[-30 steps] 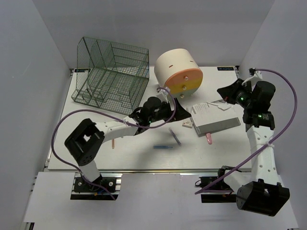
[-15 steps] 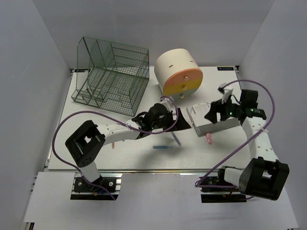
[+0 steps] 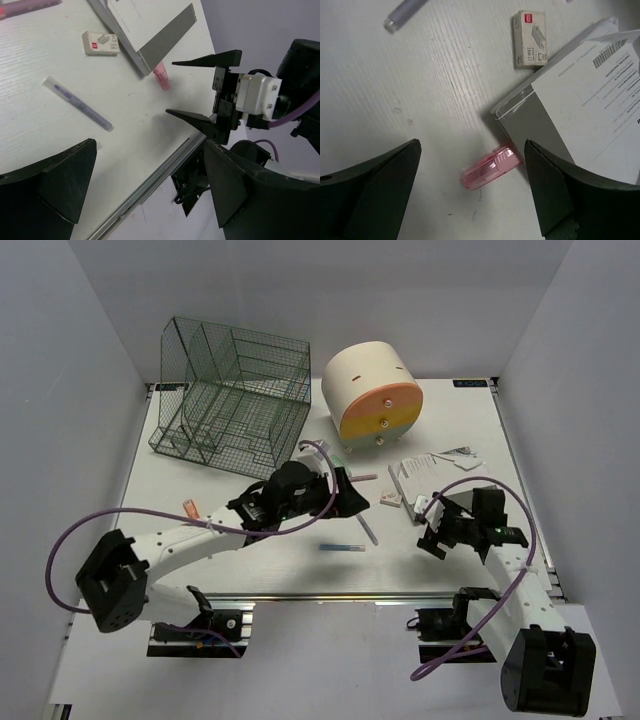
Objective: Organize the desk
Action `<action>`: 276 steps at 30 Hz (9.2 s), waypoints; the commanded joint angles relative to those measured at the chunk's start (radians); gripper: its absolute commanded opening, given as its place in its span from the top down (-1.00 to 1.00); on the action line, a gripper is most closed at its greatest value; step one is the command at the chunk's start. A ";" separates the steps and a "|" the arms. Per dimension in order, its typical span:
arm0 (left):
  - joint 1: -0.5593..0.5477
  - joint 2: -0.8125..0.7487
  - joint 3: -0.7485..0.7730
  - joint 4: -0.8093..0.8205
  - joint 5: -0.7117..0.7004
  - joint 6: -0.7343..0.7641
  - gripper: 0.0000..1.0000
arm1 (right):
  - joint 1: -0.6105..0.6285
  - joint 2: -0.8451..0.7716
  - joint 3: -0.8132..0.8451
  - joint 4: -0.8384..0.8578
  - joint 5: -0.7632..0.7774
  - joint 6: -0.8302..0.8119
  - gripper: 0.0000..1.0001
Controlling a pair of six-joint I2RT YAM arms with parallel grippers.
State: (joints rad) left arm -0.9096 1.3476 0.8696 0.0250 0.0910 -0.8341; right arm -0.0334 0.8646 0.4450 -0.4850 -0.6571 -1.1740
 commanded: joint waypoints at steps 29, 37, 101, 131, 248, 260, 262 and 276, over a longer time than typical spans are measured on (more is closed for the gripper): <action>0.006 -0.306 -0.170 -0.171 -0.146 -0.033 -0.96 | 0.136 0.042 -0.494 1.076 0.226 -0.016 0.16; 0.006 -0.317 -0.167 -0.185 -0.146 -0.033 -0.96 | 0.132 0.022 -0.338 0.890 0.195 0.089 0.68; 0.006 -0.334 -0.155 -0.232 -0.162 -0.036 -0.96 | 0.253 0.068 -0.398 1.242 0.378 0.062 1.00; -0.003 -0.197 0.016 0.133 -0.037 0.385 -0.96 | 0.139 0.036 0.498 0.505 0.392 0.672 1.00; 0.006 -0.531 -0.144 0.217 0.374 0.782 -0.96 | 0.130 0.185 0.799 1.797 -0.972 2.360 1.00; 0.006 -0.614 -0.201 0.198 0.319 0.898 -0.96 | 0.141 0.157 0.816 1.387 -1.032 1.864 1.00; 0.006 -0.623 -0.201 0.162 0.285 0.906 -0.96 | 0.141 0.171 0.821 1.390 -1.032 1.875 1.00; 0.006 -0.619 -0.284 0.332 0.110 0.888 -0.96 | 0.151 0.166 0.771 1.470 -1.029 1.926 1.00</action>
State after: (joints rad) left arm -0.9058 0.7033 0.5926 0.2634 0.2199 0.0620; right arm 0.1120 1.0550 1.2121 0.9203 -1.5089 0.7620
